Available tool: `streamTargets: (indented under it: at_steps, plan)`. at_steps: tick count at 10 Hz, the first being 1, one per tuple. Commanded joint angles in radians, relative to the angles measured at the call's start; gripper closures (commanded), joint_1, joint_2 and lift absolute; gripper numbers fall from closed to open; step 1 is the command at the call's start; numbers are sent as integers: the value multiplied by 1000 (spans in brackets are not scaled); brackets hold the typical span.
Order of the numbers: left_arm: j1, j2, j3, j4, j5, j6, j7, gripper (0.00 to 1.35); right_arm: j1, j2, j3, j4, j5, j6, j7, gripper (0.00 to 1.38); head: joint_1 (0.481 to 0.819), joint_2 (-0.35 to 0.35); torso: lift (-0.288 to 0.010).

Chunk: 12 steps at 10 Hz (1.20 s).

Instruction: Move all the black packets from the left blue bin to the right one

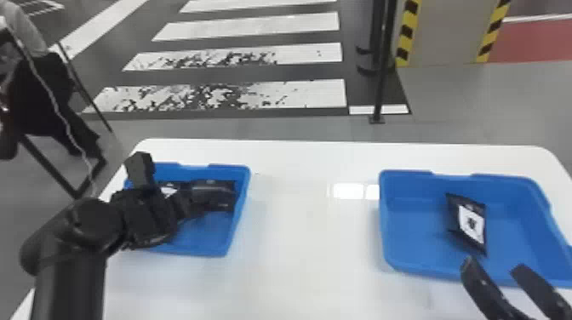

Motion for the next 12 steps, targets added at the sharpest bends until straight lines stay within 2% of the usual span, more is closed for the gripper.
streamTargets:
  at_steps: [1, 3, 4, 5, 7, 9, 10, 12]
  plan:
    - [-10, 11, -13, 27, -1, 20, 1, 799, -8, 0, 0, 10, -6, 7, 6, 206, 695, 152, -145]
    - [-8, 37, -58, 30, -1, 25, 1, 817, -8, -2, 0, 13, -14, 11, 9, 208, 695, 150, -145]
    - [-3, 45, -64, 30, -9, 40, -5, 1010, -8, -2, 0, 13, -16, 9, 10, 214, 695, 149, -145]
    - [-1, 40, -82, 23, -29, -14, -1, 1161, -3, -3, 0, 13, -30, 11, 12, 217, 695, 147, -145]
    - [26, 36, -84, -29, -69, -53, -2, 1205, -3, -3, 0, 10, -30, 9, 12, 226, 695, 153, -145]
    - [127, 39, -84, -186, -83, -53, -15, 1205, -1, -5, 0, 10, -38, 11, 12, 228, 695, 165, -145]
    - [196, 37, -84, -277, -83, -51, -44, 1205, 4, -5, -2, 8, -44, 9, 12, 233, 695, 167, -145]
    - [318, 14, -70, -451, -79, -16, -107, 1205, 4, -6, 0, 8, -52, 11, 12, 234, 695, 149, -145]
